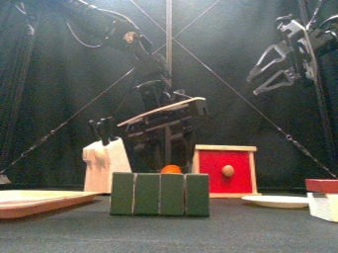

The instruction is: Put carrot on plate

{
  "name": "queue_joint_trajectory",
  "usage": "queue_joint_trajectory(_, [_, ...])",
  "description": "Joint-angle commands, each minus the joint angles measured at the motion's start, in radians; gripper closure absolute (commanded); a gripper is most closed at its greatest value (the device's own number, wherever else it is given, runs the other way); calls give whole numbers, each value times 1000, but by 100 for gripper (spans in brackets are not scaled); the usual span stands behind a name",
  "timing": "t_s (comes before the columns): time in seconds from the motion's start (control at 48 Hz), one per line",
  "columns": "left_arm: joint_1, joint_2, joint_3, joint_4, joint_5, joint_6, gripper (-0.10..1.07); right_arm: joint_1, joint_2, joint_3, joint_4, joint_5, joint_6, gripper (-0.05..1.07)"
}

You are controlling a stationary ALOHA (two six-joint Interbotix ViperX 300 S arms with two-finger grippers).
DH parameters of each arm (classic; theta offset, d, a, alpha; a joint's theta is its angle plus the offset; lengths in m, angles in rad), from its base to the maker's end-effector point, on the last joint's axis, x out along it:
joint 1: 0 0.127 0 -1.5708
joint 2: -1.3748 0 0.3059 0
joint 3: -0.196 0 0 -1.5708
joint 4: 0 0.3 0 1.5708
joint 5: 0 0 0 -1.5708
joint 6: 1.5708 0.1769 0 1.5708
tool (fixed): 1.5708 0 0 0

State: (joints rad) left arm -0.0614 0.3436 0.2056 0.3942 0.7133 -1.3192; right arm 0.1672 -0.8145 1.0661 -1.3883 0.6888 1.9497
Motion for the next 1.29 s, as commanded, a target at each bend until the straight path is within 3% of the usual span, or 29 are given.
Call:
queue_joint_trajectory(0.0, [2, -38, -8, 6, -2, 3, 34, 3, 3, -9, -2, 2, -2, 17])
queue_joint_trajectory(0.25, [0, -107, 35, 20, 21, 11, 34, 5, 5, -9, -2, 2, -2, 17])
queue_joint_trajectory(0.562, [-71, -239, 161, -2, 87, -17, 34, -2, 3, -9, -2, 2, -2, 17])
queue_joint_trajectory(1.042, [-147, -391, 397, -80, 170, -209, 34, -3, 3, -12, -8, 2, -2, 17])
queue_joint_trajectory(1.271, [-198, -396, 469, -106, 160, -318, 34, -11, 3, -9, -8, 2, -2, 17])
